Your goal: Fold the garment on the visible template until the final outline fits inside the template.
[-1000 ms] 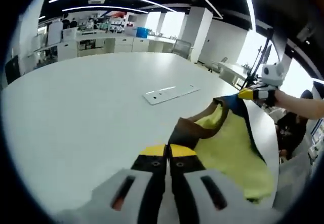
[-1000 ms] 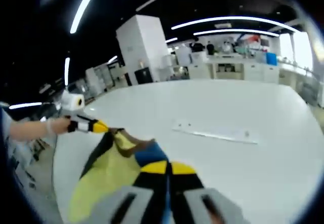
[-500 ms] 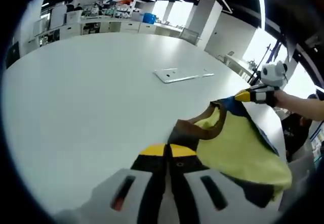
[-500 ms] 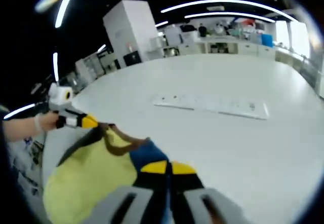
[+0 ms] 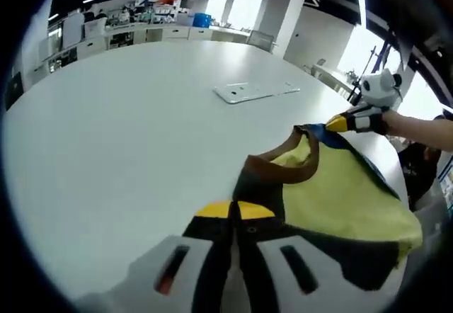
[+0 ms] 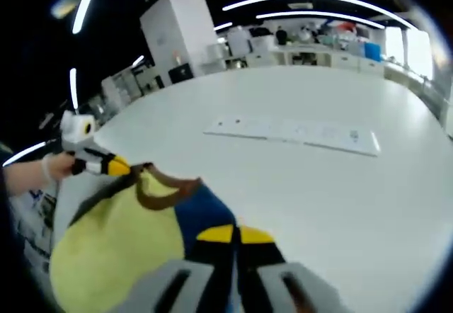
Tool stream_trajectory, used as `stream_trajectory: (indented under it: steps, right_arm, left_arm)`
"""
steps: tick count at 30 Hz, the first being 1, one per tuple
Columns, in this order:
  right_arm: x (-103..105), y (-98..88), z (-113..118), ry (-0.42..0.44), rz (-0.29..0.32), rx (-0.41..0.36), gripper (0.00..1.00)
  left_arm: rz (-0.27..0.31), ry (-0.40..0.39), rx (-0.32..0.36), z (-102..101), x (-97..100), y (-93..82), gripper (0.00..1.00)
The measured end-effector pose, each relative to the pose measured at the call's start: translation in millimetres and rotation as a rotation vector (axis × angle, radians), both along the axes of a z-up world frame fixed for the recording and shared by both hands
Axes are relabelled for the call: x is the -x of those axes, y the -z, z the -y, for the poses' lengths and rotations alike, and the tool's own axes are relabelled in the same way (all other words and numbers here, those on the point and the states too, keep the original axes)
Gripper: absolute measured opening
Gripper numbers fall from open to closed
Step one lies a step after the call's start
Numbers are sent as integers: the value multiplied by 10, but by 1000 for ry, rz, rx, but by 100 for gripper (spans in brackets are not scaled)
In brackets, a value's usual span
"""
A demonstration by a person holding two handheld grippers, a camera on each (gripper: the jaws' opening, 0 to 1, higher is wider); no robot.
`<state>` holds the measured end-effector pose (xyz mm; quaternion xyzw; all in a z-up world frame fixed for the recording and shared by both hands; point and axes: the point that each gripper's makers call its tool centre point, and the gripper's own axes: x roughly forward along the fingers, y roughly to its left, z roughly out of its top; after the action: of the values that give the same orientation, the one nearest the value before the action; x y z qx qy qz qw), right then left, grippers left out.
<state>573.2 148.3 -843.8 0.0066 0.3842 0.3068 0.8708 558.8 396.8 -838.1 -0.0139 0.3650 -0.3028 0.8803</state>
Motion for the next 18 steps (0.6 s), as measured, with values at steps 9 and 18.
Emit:
stream_trajectory:
  steps: [9,18]
  right_arm:
    - [-14,-11,-30,-19,11,-2,0]
    - [30,-153,-20,-38,47,3,33]
  left_arm:
    - [14,-2,20,9,16,-26,0]
    - [40,6,66,66,27,-122,42]
